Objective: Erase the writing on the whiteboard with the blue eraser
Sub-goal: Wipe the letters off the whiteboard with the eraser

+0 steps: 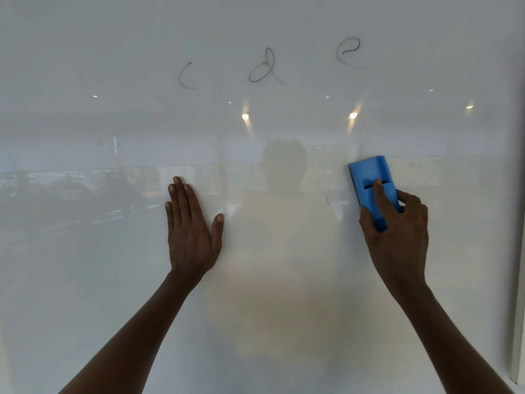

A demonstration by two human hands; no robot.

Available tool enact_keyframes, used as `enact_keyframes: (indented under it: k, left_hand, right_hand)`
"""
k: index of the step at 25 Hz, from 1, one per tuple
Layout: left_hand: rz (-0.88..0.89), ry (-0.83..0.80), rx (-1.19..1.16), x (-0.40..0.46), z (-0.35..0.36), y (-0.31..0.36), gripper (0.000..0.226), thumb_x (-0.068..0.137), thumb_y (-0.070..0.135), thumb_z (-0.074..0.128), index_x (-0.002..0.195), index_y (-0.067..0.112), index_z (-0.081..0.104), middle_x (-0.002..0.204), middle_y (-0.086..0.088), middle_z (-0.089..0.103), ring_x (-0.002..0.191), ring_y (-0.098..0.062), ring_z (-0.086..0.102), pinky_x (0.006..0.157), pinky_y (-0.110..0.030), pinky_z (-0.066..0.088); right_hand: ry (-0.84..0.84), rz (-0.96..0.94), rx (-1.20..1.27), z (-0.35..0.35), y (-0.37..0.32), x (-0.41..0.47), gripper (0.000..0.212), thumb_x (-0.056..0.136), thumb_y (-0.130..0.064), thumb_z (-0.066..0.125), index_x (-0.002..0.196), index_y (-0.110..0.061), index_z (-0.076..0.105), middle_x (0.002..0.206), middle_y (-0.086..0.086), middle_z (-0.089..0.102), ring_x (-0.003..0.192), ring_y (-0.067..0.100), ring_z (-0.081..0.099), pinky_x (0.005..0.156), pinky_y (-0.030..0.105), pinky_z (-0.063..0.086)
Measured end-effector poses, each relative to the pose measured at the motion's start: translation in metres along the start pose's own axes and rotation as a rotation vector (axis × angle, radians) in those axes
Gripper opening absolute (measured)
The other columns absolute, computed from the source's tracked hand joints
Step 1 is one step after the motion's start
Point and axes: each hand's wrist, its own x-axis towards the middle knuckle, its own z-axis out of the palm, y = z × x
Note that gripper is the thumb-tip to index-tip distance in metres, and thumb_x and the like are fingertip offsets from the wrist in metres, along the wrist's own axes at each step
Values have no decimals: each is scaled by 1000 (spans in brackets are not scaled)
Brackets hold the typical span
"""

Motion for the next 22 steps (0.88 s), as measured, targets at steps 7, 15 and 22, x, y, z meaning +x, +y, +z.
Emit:
enact_keyframes:
  k: [7, 15, 22]
  left_hand:
    - [1, 9, -6, 0, 0, 1, 80, 105, 46, 31, 161, -4, 4, 172, -21, -2, 161, -32, -6, 131, -42, 1]
    - [3, 11, -24, 0, 0, 0, 80, 105, 46, 33, 161, -3, 4, 172, -20, -2, 161, -31, -6, 130, -39, -1]
    - [23, -3, -27, 3, -3, -1, 83, 103, 46, 35, 160, -8, 7, 170, -24, 0, 160, -35, -4, 131, -46, 6]
  right_hand:
    - [48, 179, 73, 20, -50, -42, 59, 87, -24, 70, 141, -21, 48, 121, 20, 54, 104, 35, 52, 78, 32, 44]
    - [-184, -300, 24, 34, -85, -65, 54, 81, -22, 74, 133, -20, 58, 118, 15, 61, 92, 28, 60, 72, 38, 56]
    - [-144, -527, -111, 24, -53, -24, 47, 86, -17, 66, 132, -19, 58, 126, 17, 60, 97, 33, 60, 84, 41, 47]
